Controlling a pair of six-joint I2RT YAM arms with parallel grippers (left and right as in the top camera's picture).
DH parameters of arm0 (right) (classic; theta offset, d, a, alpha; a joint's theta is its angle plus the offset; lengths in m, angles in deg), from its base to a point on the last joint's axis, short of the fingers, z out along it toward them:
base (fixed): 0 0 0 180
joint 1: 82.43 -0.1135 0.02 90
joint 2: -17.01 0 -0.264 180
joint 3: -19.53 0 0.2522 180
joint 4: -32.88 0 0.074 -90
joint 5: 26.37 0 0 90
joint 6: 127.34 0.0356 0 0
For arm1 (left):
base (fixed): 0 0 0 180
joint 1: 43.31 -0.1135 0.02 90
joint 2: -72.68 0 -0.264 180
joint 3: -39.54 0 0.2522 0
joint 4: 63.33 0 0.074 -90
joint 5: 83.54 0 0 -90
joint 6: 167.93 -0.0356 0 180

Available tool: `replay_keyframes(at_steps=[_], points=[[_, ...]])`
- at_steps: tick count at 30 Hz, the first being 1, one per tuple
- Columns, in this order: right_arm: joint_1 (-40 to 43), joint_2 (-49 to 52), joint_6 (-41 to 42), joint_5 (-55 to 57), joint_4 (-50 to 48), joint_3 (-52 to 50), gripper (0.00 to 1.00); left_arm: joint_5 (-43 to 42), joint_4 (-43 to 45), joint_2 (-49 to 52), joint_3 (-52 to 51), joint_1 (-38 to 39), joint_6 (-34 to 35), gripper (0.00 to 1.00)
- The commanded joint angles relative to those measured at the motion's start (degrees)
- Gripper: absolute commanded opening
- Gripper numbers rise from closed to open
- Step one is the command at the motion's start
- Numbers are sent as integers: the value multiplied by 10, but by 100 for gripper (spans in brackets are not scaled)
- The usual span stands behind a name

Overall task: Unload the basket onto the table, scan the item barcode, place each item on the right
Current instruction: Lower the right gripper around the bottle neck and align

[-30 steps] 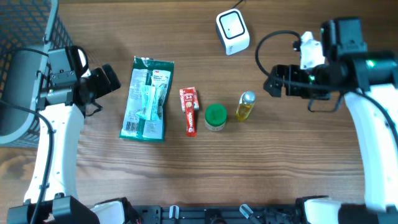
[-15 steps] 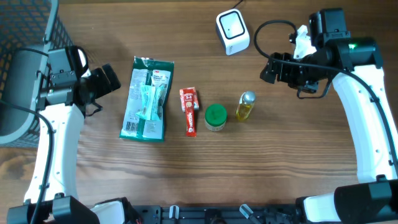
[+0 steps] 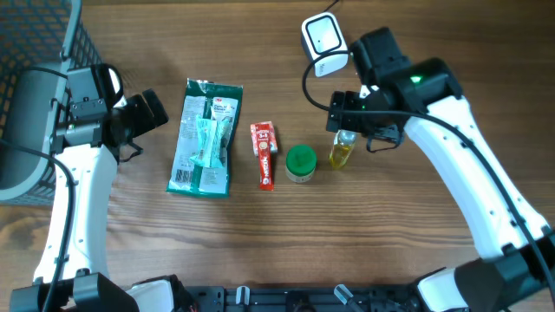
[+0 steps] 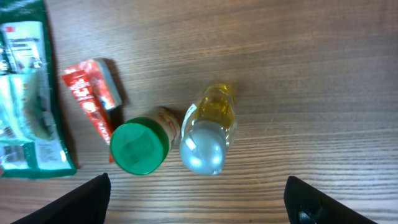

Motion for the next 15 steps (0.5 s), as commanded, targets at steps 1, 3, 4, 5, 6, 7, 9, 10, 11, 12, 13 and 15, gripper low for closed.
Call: replay_keyframes(at_steps=[1, 3, 4, 5, 6, 7, 9, 10, 11, 12, 13, 15], points=[[-7, 43, 22, 24, 0, -7, 89, 2, 0, 0, 3, -2, -7, 100], [-7, 66, 22, 22, 4, -7, 91, 2, 0, 0, 3, -2, -7, 100], [-7, 76, 22, 20, 7, -7, 91, 2, 0, 0, 3, -2, -7, 100], [-7, 85, 22, 16, 7, -8, 91, 2, 0, 0, 3, -2, -7, 100], [-7, 93, 22, 8, 7, -8, 91, 2, 0, 0, 3, -2, -7, 100], [-7, 102, 22, 4, 8, -8, 91, 2, 0, 0, 3, -2, -7, 100], [-8, 113, 22, 3, 10, -8, 88, 2, 0, 0, 3, -2, -7, 100], [-8, 118, 22, 3, 11, -8, 87, 2, 0, 0, 3, -2, -7, 100], [-8, 120, 22, 3, 11, -8, 87, 2, 0, 0, 3, -2, -7, 100], [-8, 120, 22, 3, 11, -8, 86, 2, 0, 0, 3, -2, -7, 100], [-8, 120, 23, 3, 10, -8, 84, 2, 0, 0, 3, -2, -7, 100], [-9, 120, 22, 6, 11, -8, 82, 2, 0, 0, 3, -2, -7, 100]])
